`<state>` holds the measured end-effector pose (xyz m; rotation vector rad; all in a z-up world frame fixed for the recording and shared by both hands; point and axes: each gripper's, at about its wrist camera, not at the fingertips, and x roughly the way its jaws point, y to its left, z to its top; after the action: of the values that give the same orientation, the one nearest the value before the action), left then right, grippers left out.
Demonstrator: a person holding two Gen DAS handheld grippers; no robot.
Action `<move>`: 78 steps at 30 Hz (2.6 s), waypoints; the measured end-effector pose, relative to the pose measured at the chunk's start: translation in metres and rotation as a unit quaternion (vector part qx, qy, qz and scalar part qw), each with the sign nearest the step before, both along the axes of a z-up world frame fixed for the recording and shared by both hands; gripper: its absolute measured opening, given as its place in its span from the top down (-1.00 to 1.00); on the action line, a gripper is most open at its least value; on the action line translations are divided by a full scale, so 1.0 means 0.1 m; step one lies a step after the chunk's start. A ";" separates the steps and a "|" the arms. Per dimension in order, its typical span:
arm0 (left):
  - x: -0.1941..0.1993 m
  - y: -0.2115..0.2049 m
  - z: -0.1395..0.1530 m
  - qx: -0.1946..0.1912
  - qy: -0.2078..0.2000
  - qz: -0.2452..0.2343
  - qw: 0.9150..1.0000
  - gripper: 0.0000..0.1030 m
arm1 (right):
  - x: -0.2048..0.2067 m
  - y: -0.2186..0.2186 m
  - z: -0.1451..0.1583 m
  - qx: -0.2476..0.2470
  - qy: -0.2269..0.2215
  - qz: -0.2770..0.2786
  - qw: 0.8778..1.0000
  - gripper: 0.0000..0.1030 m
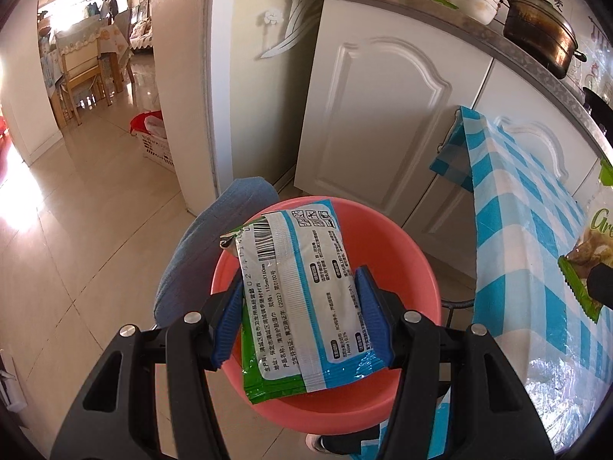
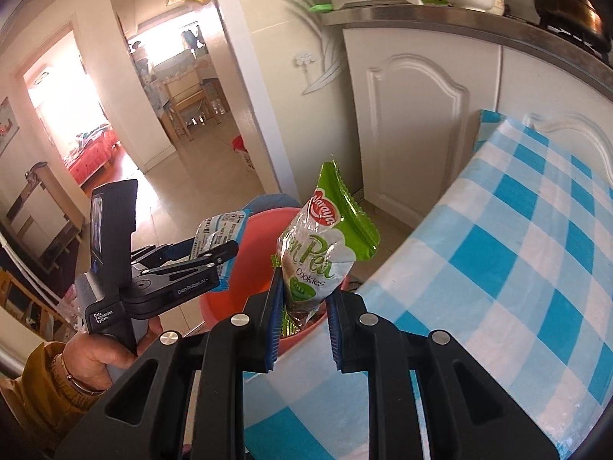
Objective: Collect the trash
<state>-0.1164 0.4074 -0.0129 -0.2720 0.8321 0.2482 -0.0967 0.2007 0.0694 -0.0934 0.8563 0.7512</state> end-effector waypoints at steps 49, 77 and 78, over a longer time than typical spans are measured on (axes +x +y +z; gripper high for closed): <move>0.07 0.05 0.11 0.044 -0.023 -0.007 0.999 -0.86 | 0.21 -0.19 -0.18 -0.003 0.015 -0.082 0.997 -0.60; -0.23 -2.14 1.70 0.069 -0.193 -0.202 0.958 -0.92 | -0.72 -2.52 0.95 -0.010 -0.171 -0.388 0.906 -0.80; -0.25 -2.19 1.76 0.064 -0.197 -0.206 0.956 -0.92 | -0.78 -2.57 1.02 -0.011 -0.181 -0.397 0.900 -0.81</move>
<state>-0.1411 0.1882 0.1630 -0.0172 0.4572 -0.1431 -0.1744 -0.0561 0.1713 0.0957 0.4717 -0.0540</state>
